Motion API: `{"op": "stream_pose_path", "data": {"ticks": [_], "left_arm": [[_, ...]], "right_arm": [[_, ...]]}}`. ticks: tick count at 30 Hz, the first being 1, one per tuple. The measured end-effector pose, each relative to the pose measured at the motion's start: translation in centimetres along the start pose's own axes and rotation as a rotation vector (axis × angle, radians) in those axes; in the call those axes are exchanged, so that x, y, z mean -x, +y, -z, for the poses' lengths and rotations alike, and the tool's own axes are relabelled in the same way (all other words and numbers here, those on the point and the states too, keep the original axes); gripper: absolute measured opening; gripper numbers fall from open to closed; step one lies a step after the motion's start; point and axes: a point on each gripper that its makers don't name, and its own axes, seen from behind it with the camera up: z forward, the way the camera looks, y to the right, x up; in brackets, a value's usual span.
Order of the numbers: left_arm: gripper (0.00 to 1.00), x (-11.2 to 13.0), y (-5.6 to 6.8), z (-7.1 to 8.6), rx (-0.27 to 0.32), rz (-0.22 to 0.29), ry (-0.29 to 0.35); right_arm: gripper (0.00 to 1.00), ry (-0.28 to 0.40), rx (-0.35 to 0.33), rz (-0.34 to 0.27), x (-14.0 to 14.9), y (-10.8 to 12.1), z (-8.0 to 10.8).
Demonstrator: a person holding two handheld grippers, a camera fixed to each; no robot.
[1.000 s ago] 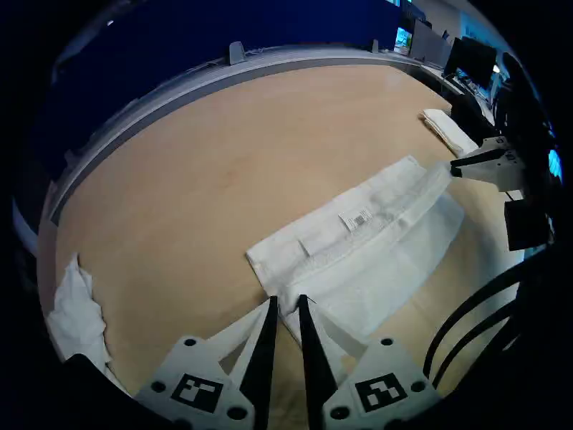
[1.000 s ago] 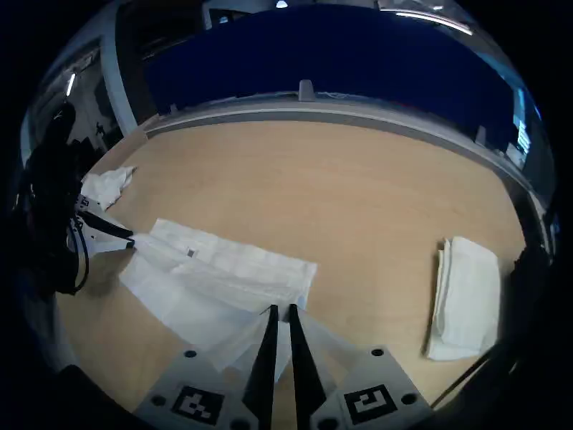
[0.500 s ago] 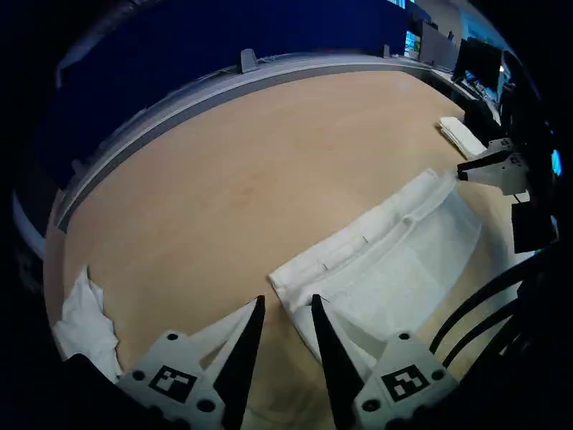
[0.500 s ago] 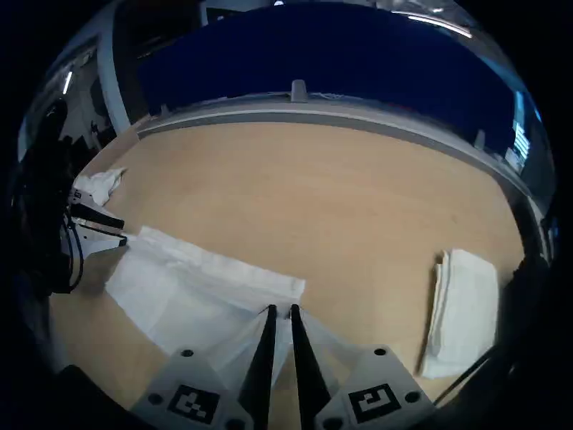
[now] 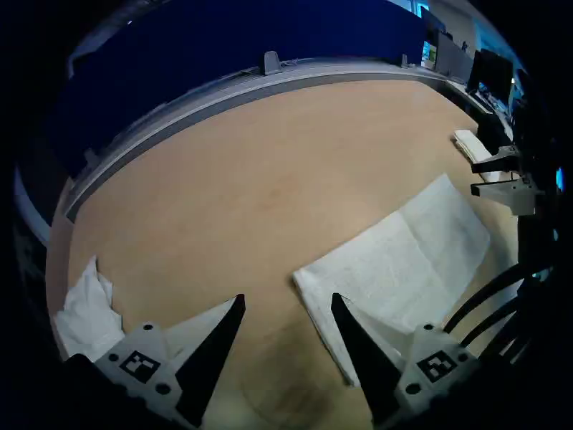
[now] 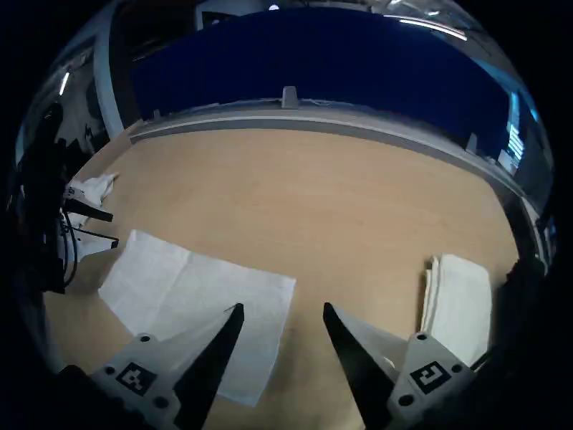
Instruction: Fold towel
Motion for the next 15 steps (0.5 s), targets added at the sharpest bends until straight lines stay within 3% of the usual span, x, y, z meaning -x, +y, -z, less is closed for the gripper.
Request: {"op": "stream_pose_path", "data": {"ticks": [5, 15], "left_arm": [[0.94, -0.15, -0.48, 0.25, -0.006, 0.03, 0.017], [0.94, 0.19, -0.56, 0.93, -0.02, 0.019, 0.03]], "right_arm": [[0.96, 0.004, 0.001, -0.012, -0.03, 0.03, 0.07], [0.96, 0.013, 0.004, -0.007, -0.17, -0.06, 0.61]]}}
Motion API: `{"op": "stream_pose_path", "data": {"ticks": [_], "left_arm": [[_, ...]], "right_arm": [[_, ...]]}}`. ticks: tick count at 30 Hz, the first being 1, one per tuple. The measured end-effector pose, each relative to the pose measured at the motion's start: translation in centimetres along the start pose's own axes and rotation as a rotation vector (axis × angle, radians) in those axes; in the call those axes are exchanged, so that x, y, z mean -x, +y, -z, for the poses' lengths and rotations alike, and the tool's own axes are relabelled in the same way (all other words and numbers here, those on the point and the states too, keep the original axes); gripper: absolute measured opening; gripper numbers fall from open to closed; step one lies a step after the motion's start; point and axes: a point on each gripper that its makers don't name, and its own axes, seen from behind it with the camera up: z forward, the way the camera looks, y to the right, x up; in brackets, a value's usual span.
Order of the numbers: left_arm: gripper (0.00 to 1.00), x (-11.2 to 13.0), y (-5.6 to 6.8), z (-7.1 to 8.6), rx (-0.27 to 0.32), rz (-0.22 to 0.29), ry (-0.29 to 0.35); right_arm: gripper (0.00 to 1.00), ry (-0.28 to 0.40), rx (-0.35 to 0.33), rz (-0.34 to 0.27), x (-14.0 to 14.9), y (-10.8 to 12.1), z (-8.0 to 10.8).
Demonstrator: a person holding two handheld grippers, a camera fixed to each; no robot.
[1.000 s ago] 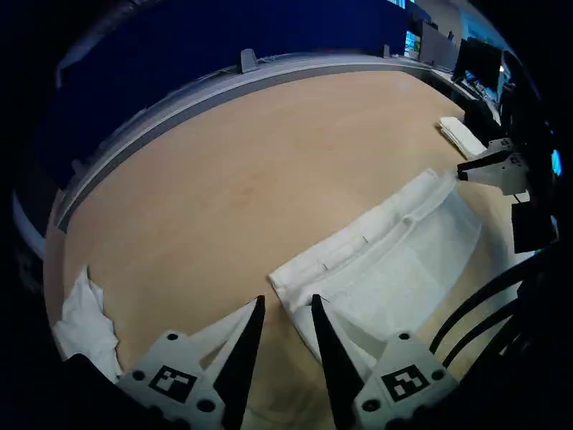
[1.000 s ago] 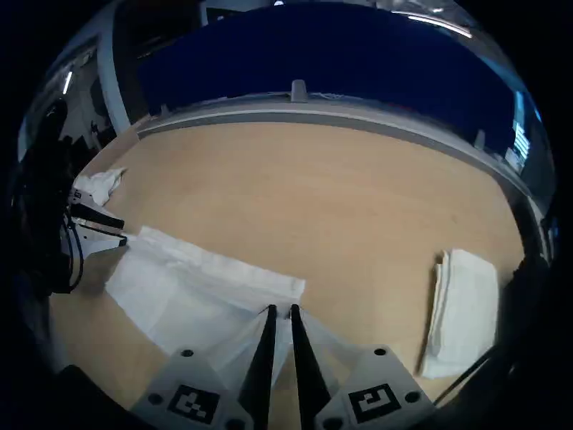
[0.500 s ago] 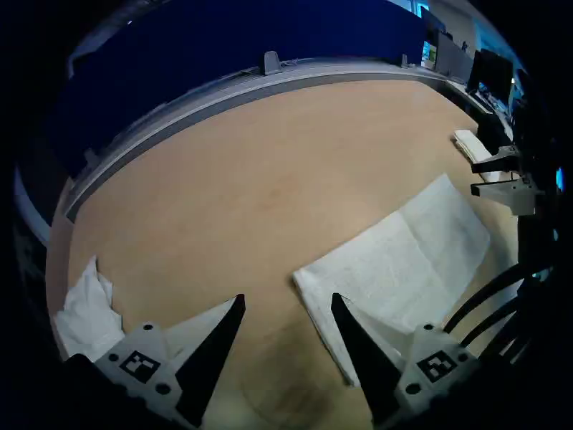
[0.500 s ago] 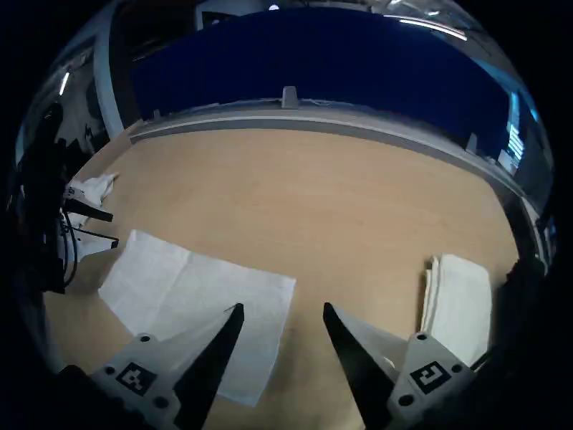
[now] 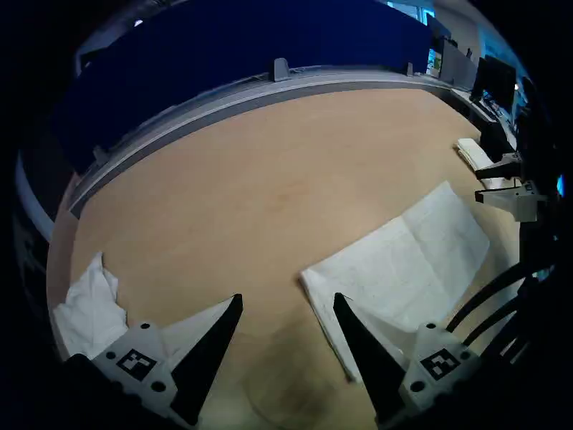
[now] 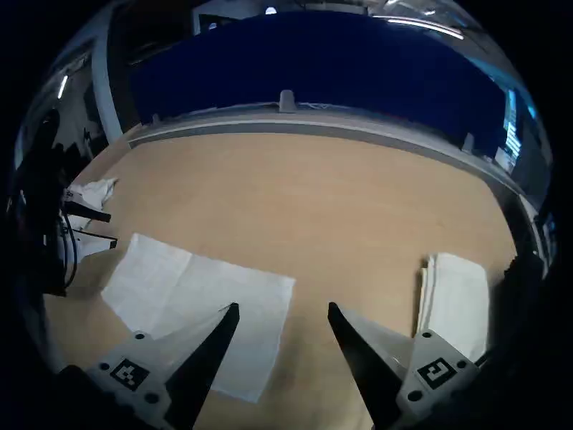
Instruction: Fold towel
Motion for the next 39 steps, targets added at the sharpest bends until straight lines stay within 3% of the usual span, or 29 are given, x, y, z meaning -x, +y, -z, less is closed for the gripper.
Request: {"op": "stream_pose_path", "data": {"ticks": [11, 24, 33, 39], "left_arm": [[0.94, 1.3, -0.9, 2.5, -0.04, 0.045, 0.031], [0.94, 6.0, -0.8, 6.4, -0.078, 0.143, 0.054], [0.94, 8.4, -0.6, 7.5, -0.093, 0.19, 0.051], [0.94, 9.0, -0.8, 8.6, -0.107, 0.213, 0.062]], "right_arm": [[0.96, 0.008, 0.002, 0.014, 0.5, 0.0, 1.8], [0.96, 0.009, 0.012, 0.006, 2.7, -0.2, 5.0], [0.96, -0.003, 0.014, 0.021, 3.5, -0.2, 5.7], [0.96, -0.016, -0.029, 0.061, 3.8, -1.0, 5.8]]}}
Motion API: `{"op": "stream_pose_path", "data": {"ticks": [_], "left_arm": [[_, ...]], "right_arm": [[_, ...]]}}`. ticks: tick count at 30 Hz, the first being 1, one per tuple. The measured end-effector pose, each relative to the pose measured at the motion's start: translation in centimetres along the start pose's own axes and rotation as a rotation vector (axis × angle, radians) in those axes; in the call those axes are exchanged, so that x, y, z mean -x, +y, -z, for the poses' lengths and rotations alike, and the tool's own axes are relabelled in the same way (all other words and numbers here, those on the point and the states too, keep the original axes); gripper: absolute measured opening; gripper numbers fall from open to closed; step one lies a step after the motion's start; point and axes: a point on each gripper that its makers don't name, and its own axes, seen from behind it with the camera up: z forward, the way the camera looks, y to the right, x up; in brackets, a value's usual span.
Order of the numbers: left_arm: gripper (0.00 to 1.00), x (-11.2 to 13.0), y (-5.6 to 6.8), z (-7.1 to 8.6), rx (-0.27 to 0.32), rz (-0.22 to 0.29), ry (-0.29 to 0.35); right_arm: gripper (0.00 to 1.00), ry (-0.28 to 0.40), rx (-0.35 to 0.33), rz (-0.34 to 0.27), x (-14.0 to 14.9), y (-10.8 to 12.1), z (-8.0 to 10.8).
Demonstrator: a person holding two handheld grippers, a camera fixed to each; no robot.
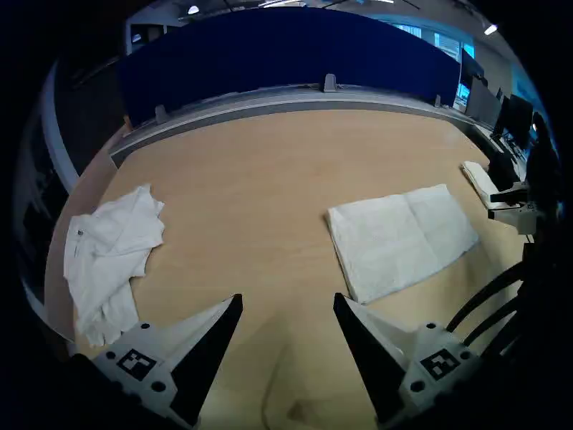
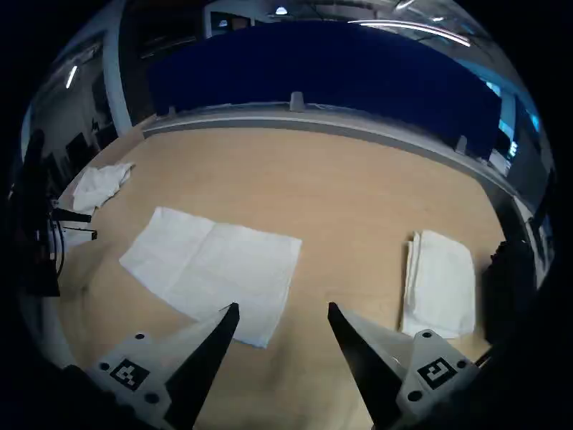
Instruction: Fold towel
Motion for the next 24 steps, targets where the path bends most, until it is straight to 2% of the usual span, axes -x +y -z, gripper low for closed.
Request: {"op": "stream_pose_path", "data": {"ticks": [6, 15, 18, 24], "left_arm": [[0.94, 1.4, -0.3, 2.2, -0.011, 0.028, 0.003], [0.94, 5.7, -1.2, 6.2, -0.052, 0.104, -0.018], [0.94, 7.2, -1.5, 7.3, -0.066, 0.134, -0.028], [0.94, 9.1, -2.1, 8.3, -0.089, 0.169, -0.047]], "right_arm": [[0.96, -0.039, -0.07, 0.088, 1.1, -1.3, -0.2], [0.96, -0.129, -0.179, 0.22, 3.5, -3.2, -0.4], [0.96, -0.155, -0.19, 0.254, 4.2, -3.1, -0.5], [0.93, -0.182, -0.197, 0.289, 4.9, -2.7, -0.9]]}}
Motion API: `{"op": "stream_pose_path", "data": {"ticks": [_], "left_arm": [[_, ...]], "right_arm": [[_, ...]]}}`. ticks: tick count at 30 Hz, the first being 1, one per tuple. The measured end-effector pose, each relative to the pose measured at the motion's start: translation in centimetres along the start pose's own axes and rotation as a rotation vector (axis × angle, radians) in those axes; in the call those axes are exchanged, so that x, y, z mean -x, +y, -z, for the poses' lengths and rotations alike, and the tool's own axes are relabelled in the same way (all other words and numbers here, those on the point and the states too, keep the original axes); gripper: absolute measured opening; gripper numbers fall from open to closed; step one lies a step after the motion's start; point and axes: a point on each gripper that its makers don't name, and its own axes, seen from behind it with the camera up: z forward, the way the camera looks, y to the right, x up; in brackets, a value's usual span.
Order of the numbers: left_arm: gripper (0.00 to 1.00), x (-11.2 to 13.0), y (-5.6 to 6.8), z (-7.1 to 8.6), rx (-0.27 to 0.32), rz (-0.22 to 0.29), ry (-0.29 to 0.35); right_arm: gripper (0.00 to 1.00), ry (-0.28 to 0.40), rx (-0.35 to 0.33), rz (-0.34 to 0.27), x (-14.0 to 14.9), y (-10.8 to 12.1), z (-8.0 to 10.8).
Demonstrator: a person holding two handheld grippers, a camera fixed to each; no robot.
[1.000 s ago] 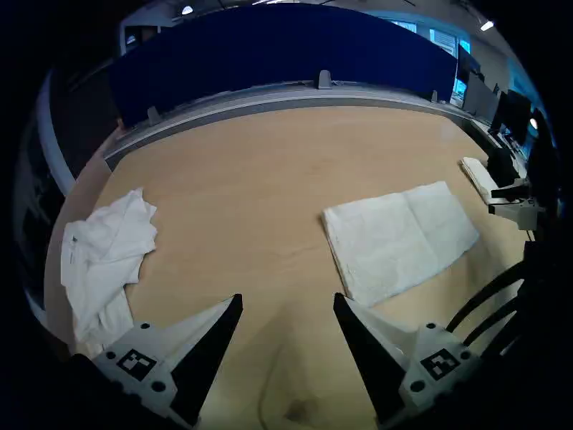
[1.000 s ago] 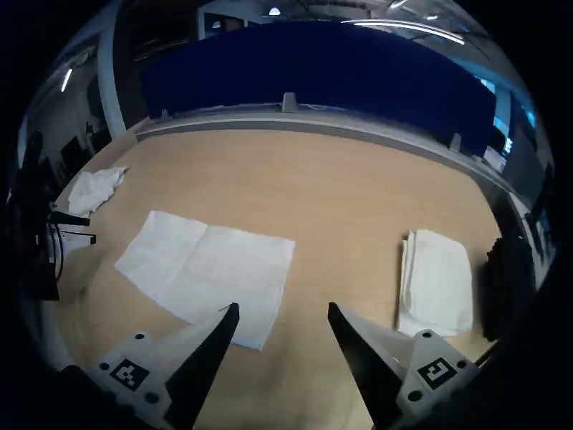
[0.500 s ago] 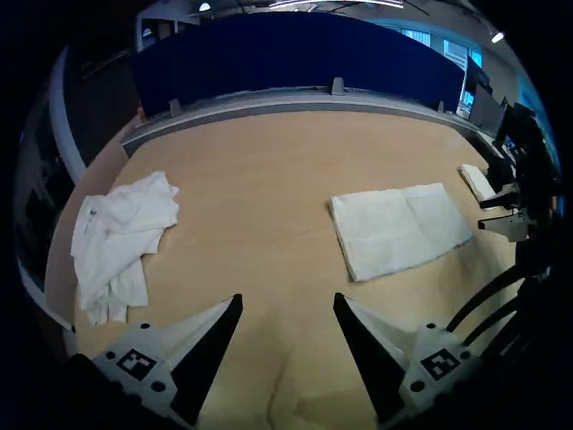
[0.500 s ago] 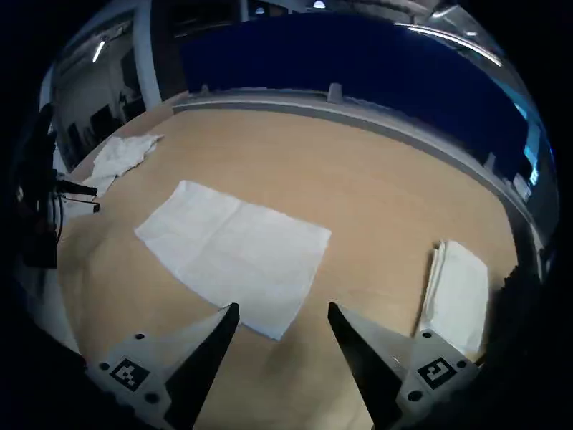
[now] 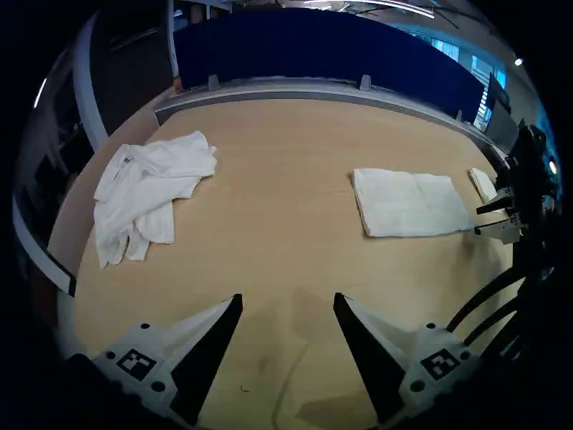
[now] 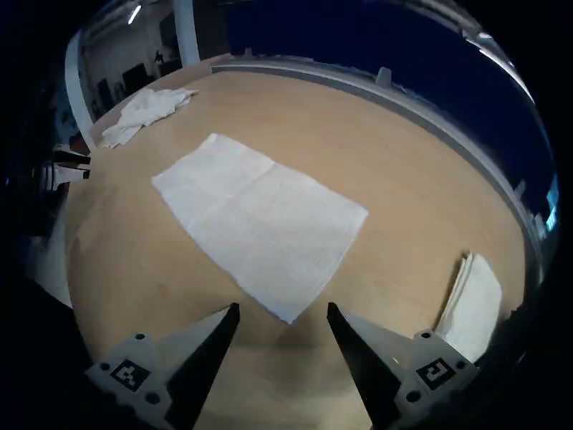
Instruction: Fold towel
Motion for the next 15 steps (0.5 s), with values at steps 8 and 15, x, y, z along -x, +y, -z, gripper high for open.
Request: {"op": "stream_pose_path", "data": {"ticks": [8, 15], "left_arm": [[0.94, 0.6, -0.3, 0.5, -0.008, 0.018, -0.006], [0.94, 0.5, -0.2, 0.7, -0.004, 0.019, -0.005]], "right_arm": [[0.73, -0.021, 0.005, 0.009, 0.5, 0.3, -0.9], [0.49, -0.043, 0.004, 0.028, 1.2, 0.4, -1.2]]}}
